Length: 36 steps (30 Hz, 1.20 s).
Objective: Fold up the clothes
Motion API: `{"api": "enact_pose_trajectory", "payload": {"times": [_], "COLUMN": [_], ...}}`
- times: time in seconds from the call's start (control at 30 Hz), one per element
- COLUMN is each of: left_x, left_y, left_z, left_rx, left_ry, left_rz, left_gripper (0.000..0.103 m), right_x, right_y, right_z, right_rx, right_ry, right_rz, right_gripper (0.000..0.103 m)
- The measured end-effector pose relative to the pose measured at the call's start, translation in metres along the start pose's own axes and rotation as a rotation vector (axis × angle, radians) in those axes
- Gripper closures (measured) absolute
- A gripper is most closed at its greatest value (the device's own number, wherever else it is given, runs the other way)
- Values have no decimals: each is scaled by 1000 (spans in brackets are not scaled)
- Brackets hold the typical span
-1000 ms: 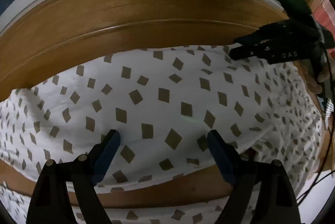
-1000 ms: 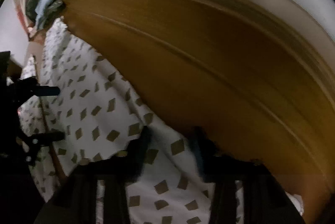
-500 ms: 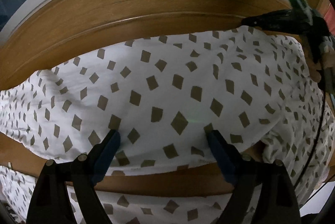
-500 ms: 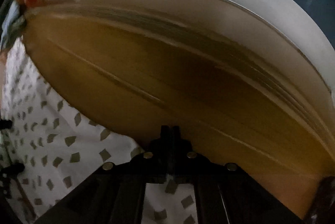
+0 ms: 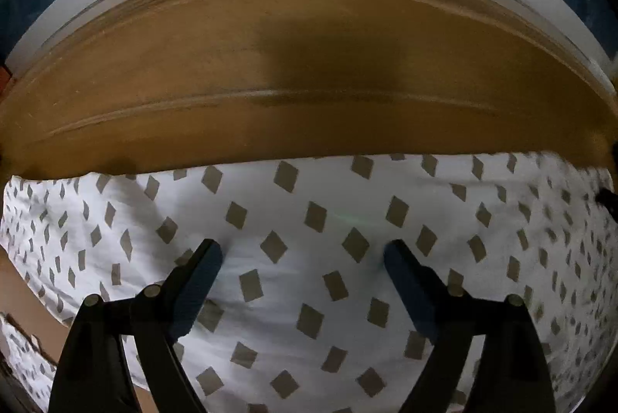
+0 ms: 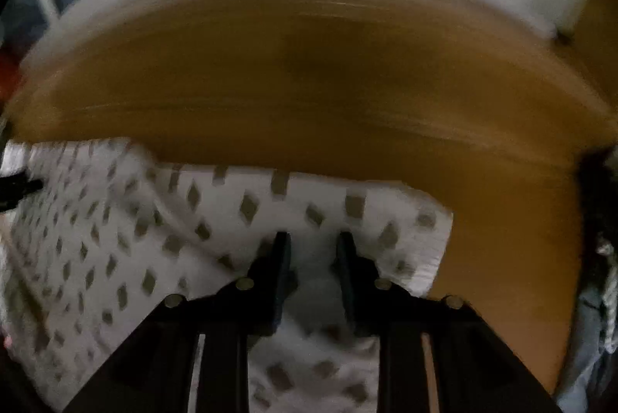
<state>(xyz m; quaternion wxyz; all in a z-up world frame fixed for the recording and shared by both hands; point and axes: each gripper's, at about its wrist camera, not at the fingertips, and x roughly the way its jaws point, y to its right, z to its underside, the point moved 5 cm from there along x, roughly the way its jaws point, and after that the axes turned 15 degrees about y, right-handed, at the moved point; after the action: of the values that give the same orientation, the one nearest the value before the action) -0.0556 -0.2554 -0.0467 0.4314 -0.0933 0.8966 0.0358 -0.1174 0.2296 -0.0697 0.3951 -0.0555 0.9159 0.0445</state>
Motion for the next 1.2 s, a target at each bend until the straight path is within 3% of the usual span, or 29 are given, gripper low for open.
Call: {"api": "enact_pose_trajectory", "payload": {"times": [0.1,0.23,0.33,0.43,0.6,0.83,0.93,1.1,1.2], "left_x": [9,4,-7,-15,-26,-86,-125,-158,-182], "left_y": [2,10,20,31,52,22,-8,-49,-98], "left_z": [-12,-15,-15,-7,8,20,41,79,111], "left_rx": [-7,11,9,32,102,59,46,9,-3], "left_ry": [22,31,35,29,29,65,93,88,88], "left_rz": [0,23,60,90,69,50,30,-20,-89], "left_gripper": [15,18,19,19,15,18,18,18,18], "right_x": [-1,-13,-34,-46,-29,-83,-122,-173,-191], "right_y": [26,22,1,-8,-6,-11,-44,-135,-194], "right_z": [-2,0,-7,-7,10,15,30,63,94], "right_rx": [103,115,149,131,88,137,97,25,-14], "right_ry": [30,47,94,94,25,83,101,67,37], "right_rz": [68,63,-29,-61,34,-14,-62,-152,-199], "right_gripper": [78,78,72,60,58,58,57,55,55]}}
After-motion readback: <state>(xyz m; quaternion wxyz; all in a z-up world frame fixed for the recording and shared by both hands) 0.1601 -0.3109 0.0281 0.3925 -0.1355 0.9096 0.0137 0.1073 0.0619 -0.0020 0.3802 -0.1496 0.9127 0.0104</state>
